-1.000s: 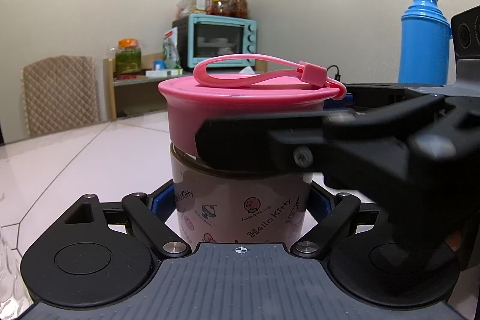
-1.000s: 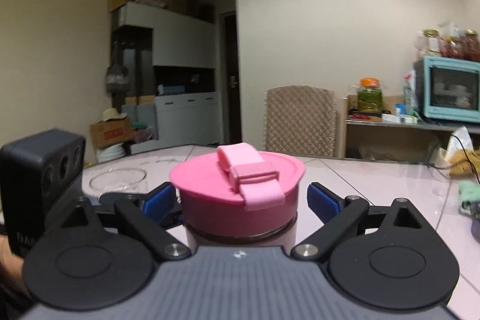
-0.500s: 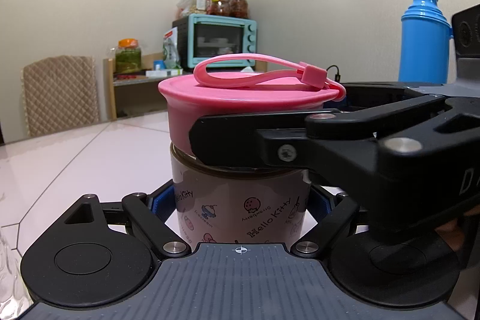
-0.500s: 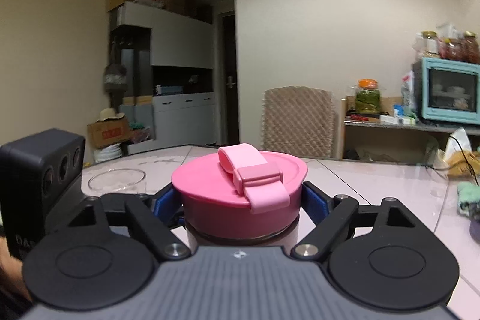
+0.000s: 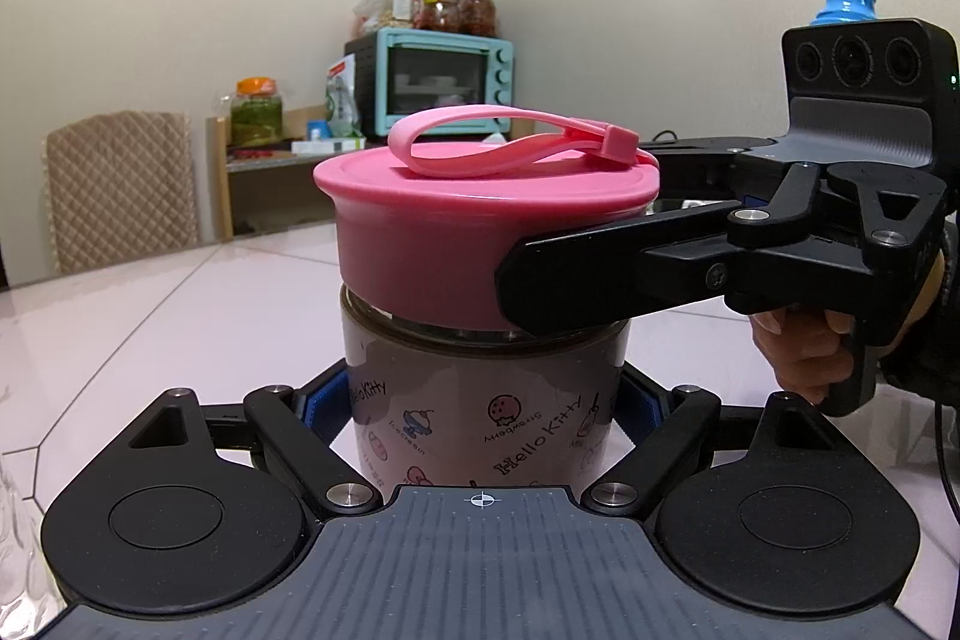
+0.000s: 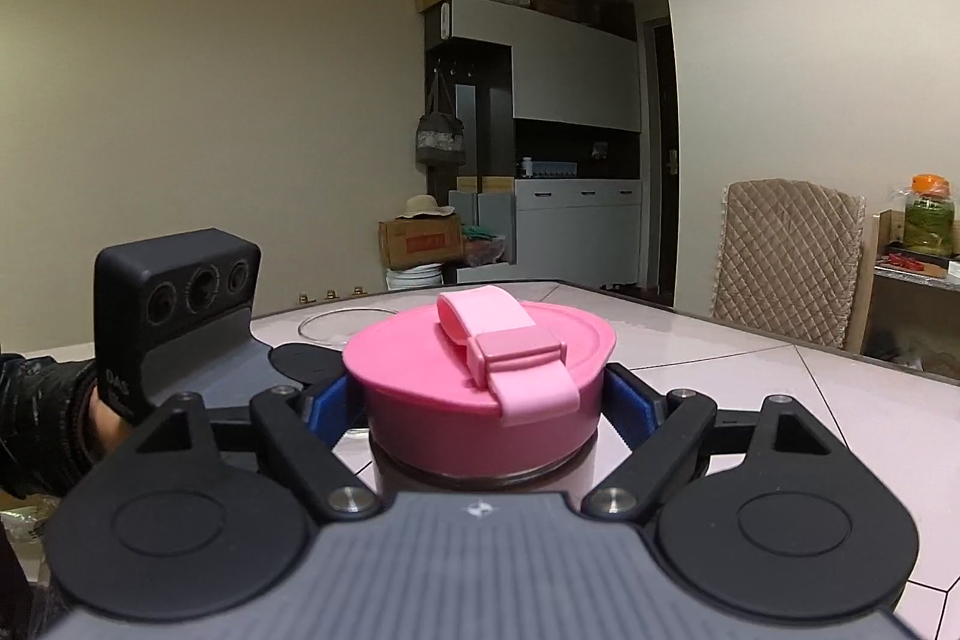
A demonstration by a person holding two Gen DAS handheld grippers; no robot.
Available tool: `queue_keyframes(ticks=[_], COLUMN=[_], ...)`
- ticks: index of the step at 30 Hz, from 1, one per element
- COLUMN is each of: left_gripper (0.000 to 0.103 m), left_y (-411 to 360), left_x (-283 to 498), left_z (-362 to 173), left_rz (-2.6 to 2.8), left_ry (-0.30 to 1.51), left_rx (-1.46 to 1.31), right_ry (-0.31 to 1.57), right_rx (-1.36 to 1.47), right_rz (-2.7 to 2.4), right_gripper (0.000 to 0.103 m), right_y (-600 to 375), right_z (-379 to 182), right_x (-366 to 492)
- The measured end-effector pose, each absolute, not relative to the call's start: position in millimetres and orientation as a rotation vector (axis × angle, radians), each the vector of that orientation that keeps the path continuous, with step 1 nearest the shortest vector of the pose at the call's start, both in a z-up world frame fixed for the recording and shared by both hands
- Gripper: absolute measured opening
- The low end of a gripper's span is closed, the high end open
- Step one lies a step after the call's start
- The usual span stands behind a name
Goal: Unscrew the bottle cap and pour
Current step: 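Regrip the pink lid and twist it with the right gripper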
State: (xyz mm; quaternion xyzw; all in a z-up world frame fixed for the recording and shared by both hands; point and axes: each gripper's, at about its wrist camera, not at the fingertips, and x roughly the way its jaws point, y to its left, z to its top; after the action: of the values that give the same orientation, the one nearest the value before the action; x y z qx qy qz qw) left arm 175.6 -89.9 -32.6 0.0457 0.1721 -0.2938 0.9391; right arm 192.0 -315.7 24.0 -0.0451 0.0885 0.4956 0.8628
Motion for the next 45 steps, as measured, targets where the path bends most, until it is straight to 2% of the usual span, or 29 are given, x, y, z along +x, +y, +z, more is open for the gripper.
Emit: queue_keyframes(ticks=[2, 3, 20, 32, 35, 45], left_gripper=[0.09, 0.09, 0.09, 0.09, 0.09, 0.09], left_y=[-90, -90, -90, -90, -90, -90], left_x=[176, 176, 175, 175, 175, 175], left_z=[-33, -33, -33, -33, -33, -33], left_rz=[-0.6, -0.6, -0.6, -0.6, -0.6, -0.6], left_ry=[0.351, 0.351, 0.351, 0.352, 0.352, 0.351], left_rx=[0.093, 0.094, 0.093, 0.093, 0.093, 0.092], right_ry=[0.187, 0.185, 0.191, 0.194, 0.2, 0.206], right_rx=[-0.11, -0.114, -0.074, -0.067, -0.047, -0.054], right_rz=[0.974, 0.957, 0.614, 0.518, 0.503, 0.576], right_gripper=[0.096, 0.097, 0.097, 0.095, 0.089, 0.085], right_y=[-311, -310, -275, -251, -249, -258], right_z=[27, 28, 27, 26, 25, 24], right_x=[183, 179, 135, 135, 135, 141])
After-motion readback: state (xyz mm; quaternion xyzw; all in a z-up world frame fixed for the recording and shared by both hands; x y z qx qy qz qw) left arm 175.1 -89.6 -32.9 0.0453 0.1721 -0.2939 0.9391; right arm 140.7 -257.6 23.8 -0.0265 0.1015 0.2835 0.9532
